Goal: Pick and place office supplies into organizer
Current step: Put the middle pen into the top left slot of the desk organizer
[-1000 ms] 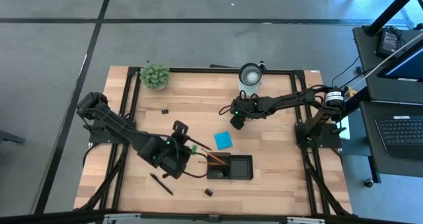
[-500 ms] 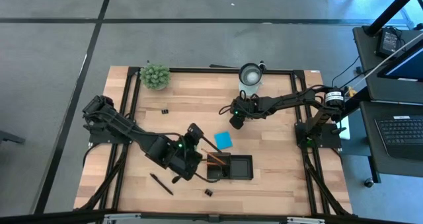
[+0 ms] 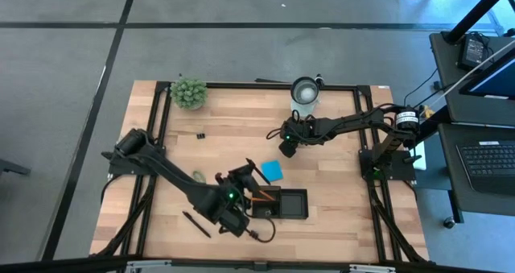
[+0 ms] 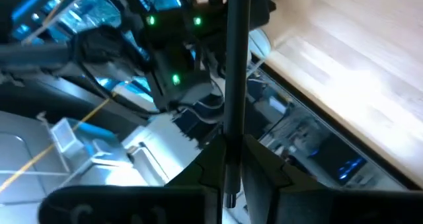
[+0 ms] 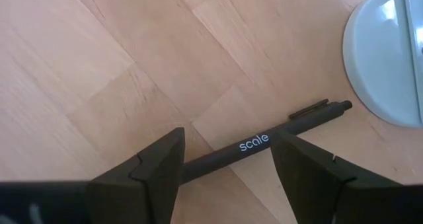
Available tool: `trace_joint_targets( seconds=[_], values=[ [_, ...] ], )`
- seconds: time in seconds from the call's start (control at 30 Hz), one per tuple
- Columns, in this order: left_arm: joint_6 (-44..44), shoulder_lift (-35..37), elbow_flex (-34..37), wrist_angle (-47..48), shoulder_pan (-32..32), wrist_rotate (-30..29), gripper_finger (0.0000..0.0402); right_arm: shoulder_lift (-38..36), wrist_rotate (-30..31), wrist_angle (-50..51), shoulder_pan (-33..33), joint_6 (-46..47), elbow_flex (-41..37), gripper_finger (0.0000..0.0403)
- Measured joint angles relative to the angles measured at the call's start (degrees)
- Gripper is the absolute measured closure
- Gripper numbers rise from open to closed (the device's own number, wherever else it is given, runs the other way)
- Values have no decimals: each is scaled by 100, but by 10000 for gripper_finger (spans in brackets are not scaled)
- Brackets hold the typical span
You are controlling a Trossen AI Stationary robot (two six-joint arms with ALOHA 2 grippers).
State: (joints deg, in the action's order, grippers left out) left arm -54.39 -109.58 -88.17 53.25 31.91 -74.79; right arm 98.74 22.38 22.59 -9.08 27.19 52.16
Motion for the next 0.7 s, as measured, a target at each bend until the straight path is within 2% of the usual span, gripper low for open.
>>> trace_joint_targets(
  seconds=[0.2, 0.37, 0.57, 0.7],
  values=[
    [-629, -127, 1, -417, 73, -4, 373, 0, -2, -10, 1, 89, 0, 175],
    [-1672, -127, 1, -464, 88, 137, 373, 0, -3, -11, 2, 106, 0, 175],
    [-2385, -126, 1, -996, 100, 820, 373, 0, -3, -9, 0, 109, 0, 175],
    [-2547, -127, 1, -1347, 100, 1091, 373, 0, -2, -9, 0, 108, 0, 175]
  ],
)
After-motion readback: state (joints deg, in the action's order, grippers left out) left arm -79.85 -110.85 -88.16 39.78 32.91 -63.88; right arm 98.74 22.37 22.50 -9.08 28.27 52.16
